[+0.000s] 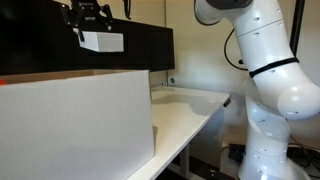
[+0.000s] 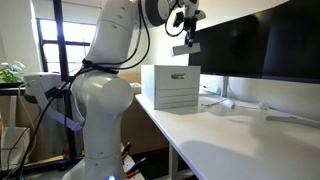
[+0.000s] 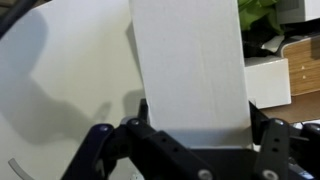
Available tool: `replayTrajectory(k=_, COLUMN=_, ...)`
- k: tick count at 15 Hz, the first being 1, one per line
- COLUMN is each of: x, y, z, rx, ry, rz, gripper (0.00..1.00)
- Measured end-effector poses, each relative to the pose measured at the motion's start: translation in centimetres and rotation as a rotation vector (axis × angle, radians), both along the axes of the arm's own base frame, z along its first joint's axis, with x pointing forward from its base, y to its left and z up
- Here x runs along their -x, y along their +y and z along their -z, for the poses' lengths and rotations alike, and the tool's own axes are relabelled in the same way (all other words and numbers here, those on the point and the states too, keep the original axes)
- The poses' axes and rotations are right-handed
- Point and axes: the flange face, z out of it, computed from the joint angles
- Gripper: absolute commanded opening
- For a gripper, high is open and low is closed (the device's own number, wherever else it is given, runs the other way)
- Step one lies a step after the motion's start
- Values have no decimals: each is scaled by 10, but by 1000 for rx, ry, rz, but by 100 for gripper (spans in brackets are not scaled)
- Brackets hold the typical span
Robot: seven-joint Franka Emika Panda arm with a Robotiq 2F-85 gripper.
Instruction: Remove the small white box from the white storage box.
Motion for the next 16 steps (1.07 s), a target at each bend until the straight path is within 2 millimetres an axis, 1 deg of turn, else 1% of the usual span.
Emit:
replayTrajectory(k=11, x=-7, y=-42, z=-8, rx=0, ry=-11, rz=58, gripper=62)
replayTrajectory(k=14, x=-5, y=-56, z=-10, rx=4, ry=-10, rz=81, gripper=62)
replayTrajectory(k=16, x=3, y=-69, z=-15, rx=4, ry=-6, rz=102, gripper=62)
